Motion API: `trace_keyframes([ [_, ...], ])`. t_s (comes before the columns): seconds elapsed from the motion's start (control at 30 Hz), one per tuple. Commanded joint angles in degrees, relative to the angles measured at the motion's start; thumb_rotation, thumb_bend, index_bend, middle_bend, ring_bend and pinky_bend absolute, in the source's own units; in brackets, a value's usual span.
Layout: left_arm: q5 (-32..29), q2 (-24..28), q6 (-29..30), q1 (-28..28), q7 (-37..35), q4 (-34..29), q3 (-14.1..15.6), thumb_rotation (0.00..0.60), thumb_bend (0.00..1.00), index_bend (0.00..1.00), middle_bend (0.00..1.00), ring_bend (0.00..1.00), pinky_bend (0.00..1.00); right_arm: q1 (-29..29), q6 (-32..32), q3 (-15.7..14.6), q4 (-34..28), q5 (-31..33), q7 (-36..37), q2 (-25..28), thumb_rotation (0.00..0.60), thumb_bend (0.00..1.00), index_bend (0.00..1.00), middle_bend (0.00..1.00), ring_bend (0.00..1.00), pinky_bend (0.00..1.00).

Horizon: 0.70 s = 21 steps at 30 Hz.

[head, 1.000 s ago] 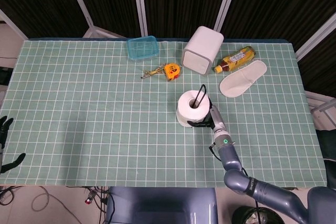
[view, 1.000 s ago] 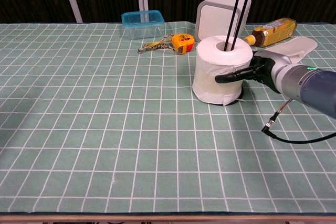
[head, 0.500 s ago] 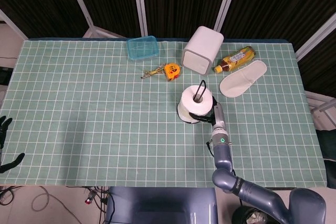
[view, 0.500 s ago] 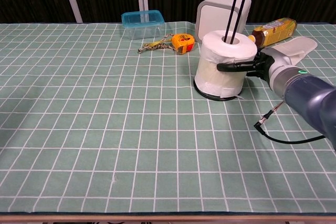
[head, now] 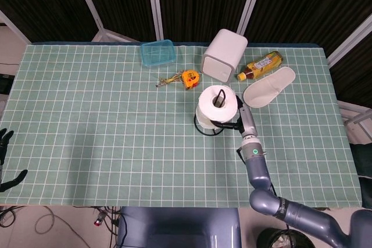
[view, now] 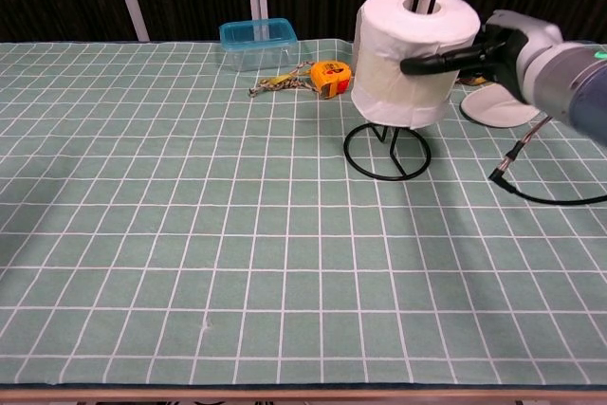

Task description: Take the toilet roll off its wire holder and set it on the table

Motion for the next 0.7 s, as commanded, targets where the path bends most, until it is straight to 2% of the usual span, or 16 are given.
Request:
trace_keyframes([
  [0.03,0.10,0.06,0.15,0.08,-0.12,-0.07,0.01,0.600,0.18,0.04,0.00,0.00,0.02,0.12,-0.12,2.89,-8.42,5.82,-6.87,8.31,0.600,0.00,0.56,0.40,0.36,0.14],
  [0.33,0.42,0.09,0.20,0.11,-0.16,-0.18,0.13,0.600,0.18,0.04,0.00,0.00,0.02,2.45,3.23,10.02,-18.32,15.40,-13.40,20.31,0.600,0.00,0.56,0.40,0.35,0.14],
  [0.57,0.43,-0.01,0.20,0.13,0.06,-0.19,0.15,0.600,0.18,0.04,0.00,0.00,0.02,1.83,4.56,16.54,-23.39,20.75,-13.30,30.22,0.600,0.00,0.56,0.40,0.35,0.14],
  [0.7,0.57,-0.06,0.20,0.13,0.27,-0.26,0.24,0.600,0.18,0.04,0.00,0.00,0.02,0.96,4.68,18.47,-24.44,22.41,-13.00,34.07,0.600,0.00,0.56,0.40,0.34,0.14],
])
